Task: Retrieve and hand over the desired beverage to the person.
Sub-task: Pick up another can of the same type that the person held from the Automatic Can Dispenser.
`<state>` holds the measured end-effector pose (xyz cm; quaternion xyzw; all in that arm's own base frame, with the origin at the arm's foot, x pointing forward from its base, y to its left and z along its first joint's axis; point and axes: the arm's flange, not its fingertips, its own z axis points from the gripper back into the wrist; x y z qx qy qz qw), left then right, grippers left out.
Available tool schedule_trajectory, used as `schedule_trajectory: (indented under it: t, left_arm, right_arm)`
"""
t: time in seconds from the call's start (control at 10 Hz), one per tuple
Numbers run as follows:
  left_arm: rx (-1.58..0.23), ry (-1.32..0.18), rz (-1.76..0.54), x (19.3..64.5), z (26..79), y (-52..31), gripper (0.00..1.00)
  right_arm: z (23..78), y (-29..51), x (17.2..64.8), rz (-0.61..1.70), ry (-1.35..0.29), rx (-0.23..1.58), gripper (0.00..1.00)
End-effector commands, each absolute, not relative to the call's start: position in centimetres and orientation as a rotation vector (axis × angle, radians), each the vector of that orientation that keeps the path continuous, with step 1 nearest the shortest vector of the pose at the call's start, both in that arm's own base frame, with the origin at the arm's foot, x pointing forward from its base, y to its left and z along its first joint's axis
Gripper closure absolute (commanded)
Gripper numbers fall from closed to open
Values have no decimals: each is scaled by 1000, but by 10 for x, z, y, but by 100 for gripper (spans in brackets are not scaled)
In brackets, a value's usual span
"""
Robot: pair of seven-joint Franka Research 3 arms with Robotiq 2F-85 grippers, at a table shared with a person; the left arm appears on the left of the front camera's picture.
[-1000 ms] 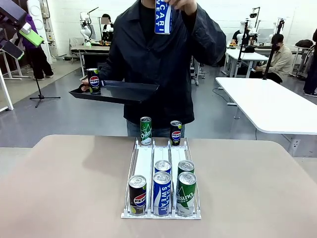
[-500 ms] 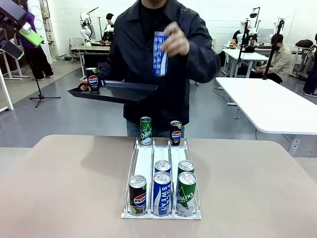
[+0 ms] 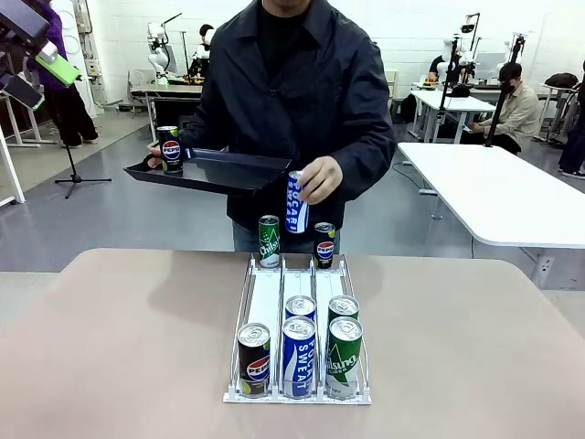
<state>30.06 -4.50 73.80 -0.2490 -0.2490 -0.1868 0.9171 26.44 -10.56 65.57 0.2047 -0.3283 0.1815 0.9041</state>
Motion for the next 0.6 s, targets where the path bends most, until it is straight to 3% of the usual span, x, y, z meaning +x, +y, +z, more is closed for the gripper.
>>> schedule_trajectory:
  t: [0.0, 0.5]
  left_arm:
    - [-519, -511, -400, 300, 738, -45, 0]
    - [-519, -511, -400, 300, 738, -45, 0]
  right_arm:
    - [655, -105, 265, 393, -684, 453, 0]
    - [655, -105, 265, 393, -684, 453, 0]
